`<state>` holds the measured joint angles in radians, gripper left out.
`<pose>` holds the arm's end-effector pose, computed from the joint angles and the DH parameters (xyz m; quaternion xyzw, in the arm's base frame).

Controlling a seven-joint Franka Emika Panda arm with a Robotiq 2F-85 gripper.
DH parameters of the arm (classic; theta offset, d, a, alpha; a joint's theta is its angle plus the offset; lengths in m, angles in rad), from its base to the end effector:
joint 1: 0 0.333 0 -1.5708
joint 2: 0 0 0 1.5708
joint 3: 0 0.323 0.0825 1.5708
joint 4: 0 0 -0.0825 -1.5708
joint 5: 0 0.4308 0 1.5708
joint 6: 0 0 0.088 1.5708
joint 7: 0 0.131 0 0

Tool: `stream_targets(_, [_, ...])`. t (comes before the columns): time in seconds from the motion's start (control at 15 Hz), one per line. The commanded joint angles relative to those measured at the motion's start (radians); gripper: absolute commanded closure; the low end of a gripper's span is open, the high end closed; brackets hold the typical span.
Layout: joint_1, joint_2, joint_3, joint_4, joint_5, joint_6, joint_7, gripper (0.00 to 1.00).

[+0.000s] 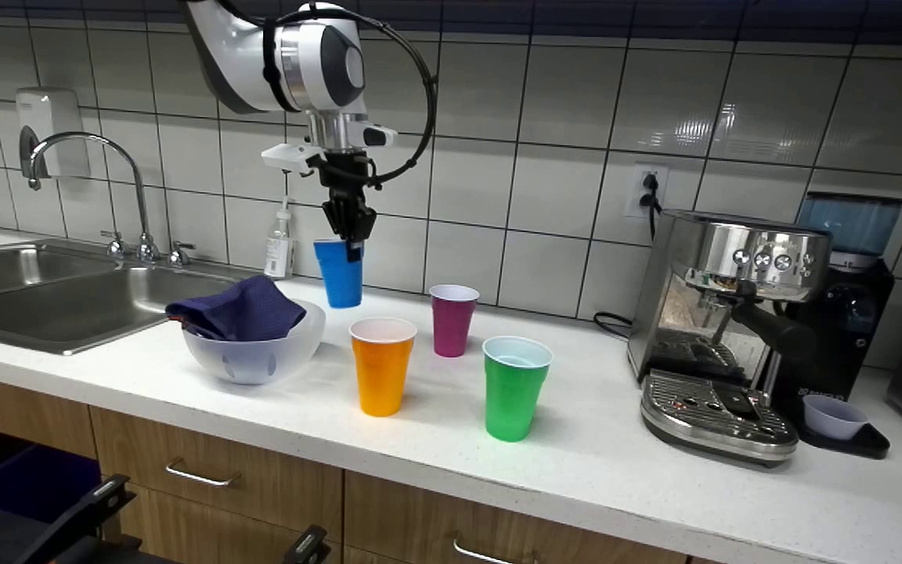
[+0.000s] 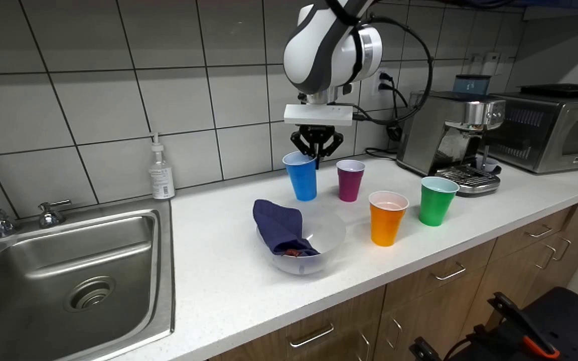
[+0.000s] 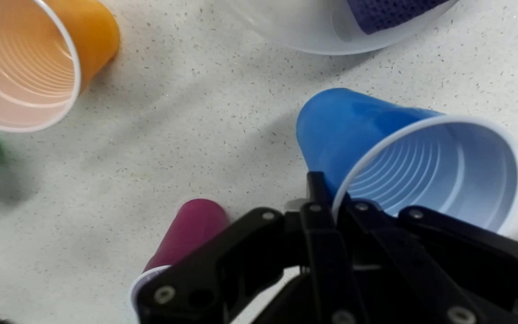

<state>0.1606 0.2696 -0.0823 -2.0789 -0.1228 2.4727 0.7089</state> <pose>0.6322 0.0484 0.2605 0.9613 -0.2633 0.0771 0.0241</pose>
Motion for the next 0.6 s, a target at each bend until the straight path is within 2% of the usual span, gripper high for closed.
stream_targets(0.0, [0.001, -0.082, -0.001, -0.082, -0.043, 0.023, 0.043, 0.99])
stream_targets(0.53, [-0.017, -0.185, 0.014, -0.173, -0.045, 0.025, 0.066, 0.99])
